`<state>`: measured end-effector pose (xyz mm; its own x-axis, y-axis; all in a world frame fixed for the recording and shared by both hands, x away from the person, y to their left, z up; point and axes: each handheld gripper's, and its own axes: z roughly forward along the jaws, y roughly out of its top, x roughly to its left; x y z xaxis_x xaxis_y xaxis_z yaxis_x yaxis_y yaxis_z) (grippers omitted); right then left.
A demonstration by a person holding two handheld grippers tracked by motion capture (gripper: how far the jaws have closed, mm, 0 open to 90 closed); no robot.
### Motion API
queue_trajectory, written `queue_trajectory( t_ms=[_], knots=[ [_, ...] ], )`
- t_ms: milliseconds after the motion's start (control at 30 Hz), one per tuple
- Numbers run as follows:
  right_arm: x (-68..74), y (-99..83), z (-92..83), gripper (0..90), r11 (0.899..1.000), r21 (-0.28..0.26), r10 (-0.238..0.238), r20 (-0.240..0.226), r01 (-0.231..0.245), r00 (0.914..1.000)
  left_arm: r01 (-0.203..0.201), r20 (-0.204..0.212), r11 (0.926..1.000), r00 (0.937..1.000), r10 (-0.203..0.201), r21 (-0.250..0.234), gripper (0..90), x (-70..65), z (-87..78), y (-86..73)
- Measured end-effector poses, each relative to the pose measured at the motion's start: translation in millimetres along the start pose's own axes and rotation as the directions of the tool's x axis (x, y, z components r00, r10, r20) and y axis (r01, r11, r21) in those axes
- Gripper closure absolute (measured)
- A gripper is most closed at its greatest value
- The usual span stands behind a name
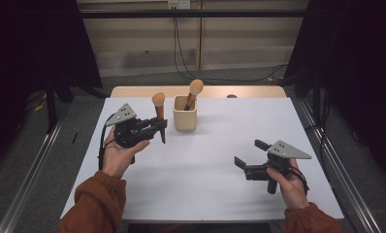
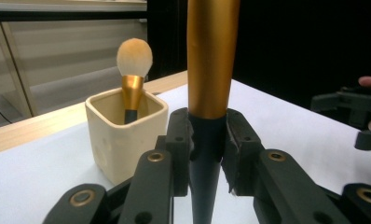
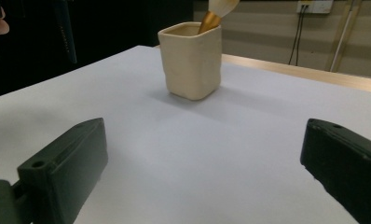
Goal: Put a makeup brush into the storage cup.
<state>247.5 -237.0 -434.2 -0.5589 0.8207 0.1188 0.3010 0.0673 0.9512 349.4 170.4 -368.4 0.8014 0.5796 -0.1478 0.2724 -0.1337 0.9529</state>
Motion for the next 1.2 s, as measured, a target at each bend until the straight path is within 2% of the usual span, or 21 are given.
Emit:
queue_trajectory(
  t_ms=[233, 333, 600, 700, 833, 1033, 1100, 1200],
  knots=[
    [-9.0, -12.5, -13.5, 0.9, 1.0, -0.013, 0.01, 0.047, -0.009, 0.9989, -0.01, -0.015, 0.9999, 0.9998, 0.01, -0.002, 74.3, 5.0, 3.0, 8.4],
    [-13.1, -16.9, -18.9, 0.8, 0.999, -0.022, 0.025, 0.045, -0.024, 0.9987, -0.02, -0.013, 0.9998, 0.9997, 0.02, 0.002, 74.3, 7.2, 4.5, 12.2],
    [-21.4, -24.5, -32.8, 0.1, 0.999, -0.041, 0.001, 0.055, 0.001, 0.9985, -0.023, -0.021, 0.9997, 0.9995, 0.023, -0.01, 74.3, 9.6, 11.4, 23.0],
    [-22.6, -26.3, -35.7, 0.0, 0.999, -0.041, -0.005, 0.074, 0.008, 0.9972, -0.029, -0.021, 0.9995, 0.9994, 0.029, -0.007, 74.3, 10.9, 14.0, 28.5],
    [-23.2, -27.5, -37.7, 0.0, 0.999, -0.038, -0.003, 0.067, 0.006, 0.9977, -0.043, -0.021, 0.999, 0.9989, 0.042, -0.015, 74.3, 13.2, 20.7, 37.1],
    [-24.0, -28.9, -37.5, 0.0, 0.999, -0.041, 0.003, 0.056, 0.0, 0.9984, -0.033, -0.028, 0.9983, 0.9991, 0.032, -0.048, 74.3, 15.8, 28.2, 47.5],
    [-24.5, -29.0, -37.8, 0.0, 0.999, -0.043, -0.005, 0.065, 0.008, 0.9979, -0.035, -0.029, 0.9981, 0.999, 0.034, -0.05, 74.3, 16.6, 31.5, 50.1],
    [-26.5, -28.8, -39.2, 0.0, 0.998, -0.057, 0.012, 0.06, -0.009, 0.9981, -0.041, -0.036, 0.9978, 0.9986, 0.039, -0.051, 74.3, 16.6, 37.5, 55.0]
  ],
)
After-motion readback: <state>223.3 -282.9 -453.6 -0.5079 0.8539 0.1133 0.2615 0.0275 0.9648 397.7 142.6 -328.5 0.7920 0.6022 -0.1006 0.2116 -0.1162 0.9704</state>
